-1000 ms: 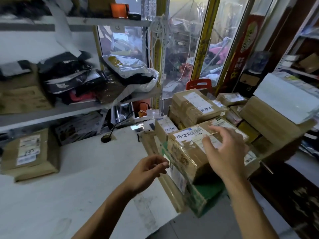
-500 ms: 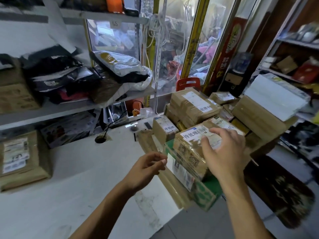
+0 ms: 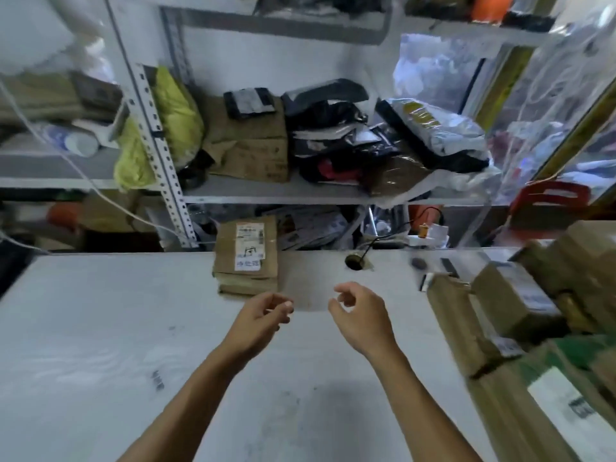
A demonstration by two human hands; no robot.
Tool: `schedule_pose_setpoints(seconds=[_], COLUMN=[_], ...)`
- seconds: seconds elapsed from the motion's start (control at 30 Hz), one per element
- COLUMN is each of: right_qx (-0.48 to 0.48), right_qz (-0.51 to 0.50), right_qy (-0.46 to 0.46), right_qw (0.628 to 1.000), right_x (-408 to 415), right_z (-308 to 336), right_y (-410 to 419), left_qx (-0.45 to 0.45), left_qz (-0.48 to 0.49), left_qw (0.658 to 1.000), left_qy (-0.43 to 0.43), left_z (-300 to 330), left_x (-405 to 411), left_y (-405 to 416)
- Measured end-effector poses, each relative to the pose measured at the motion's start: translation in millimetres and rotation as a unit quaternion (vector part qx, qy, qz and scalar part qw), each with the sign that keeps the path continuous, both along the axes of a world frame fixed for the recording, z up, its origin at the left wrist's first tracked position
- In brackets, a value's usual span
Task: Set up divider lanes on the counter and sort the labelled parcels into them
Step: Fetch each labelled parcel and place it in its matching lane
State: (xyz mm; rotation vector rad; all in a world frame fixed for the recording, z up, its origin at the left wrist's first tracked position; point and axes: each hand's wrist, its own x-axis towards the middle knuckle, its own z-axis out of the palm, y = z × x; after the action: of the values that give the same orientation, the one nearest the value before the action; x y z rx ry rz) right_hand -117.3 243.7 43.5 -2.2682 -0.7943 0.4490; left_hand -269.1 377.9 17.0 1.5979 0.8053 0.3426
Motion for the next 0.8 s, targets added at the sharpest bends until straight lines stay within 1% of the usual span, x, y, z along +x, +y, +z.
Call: schedule_pose_setpoints(seconds=[0.1,0.2,0.3,0.4,0.43,0.5,0.53,0.63,0.7,0.77,0.8], right_qx=[-0.017,-0.028,-0.007,0.016,0.011,0.02,0.031,0.055,0.051,0.057,0.06], right_qz=[0.027,0.043,0.04,0.031,0.026,0.021,0.007,-0.061,-0.067,-0.061,-0.053], right_qy=[0.093,0.148,0.201,0.265,0.294,0.354,0.364,0.297,0.274,0.309,0.34], right_qw=[0.995,0.988,0.979,0.964,0.955,0.935,0.931,0.951,0.958,0.947,0.937], right_x=[-20.0,-27.7,-19.9,-6.3,-2.2,7.4,13.4,30.2,38.2,39.8,38.2], right_z=[-26.8,-46.6,-55.2,-63.5,-66.4,-75.6,-82.2,-94.0,-103.7,-113.8,-117.9], right_y=[49.7,92.6,128.4,159.6,168.2,180.4,183.2,176.7,168.1,163.4,163.3], left_qx=[0.002,0.009,0.021,0.032,0.012,-0.057,-0.069,-0.014,-0.019,-0.043,-0.085], left_qz=[0.08,0.141,0.187,0.179,0.166,0.148,0.15,0.228,0.24,0.223,0.214], left_qw=[0.997,0.989,0.981,0.981,0.984,0.986,0.985,0.971,0.968,0.969,0.969], left_qy=[0.025,0.035,0.045,0.069,0.068,0.045,0.044,0.074,0.076,0.092,0.085], left_z=[-9.6,-19.0,-29.5,-34.2,-34.7,-38.6,-41.6,-55.6,-68.6,-82.7,-87.0], left_x=[-33.9,-49.0,-43.8,-26.7,-18.6,-1.8,4.6,8.3,6.4,5.5,6.2], left_y=[47.3,87.5,123.5,151.0,156.8,167.4,172.2,184.5,184.6,177.0,171.7])
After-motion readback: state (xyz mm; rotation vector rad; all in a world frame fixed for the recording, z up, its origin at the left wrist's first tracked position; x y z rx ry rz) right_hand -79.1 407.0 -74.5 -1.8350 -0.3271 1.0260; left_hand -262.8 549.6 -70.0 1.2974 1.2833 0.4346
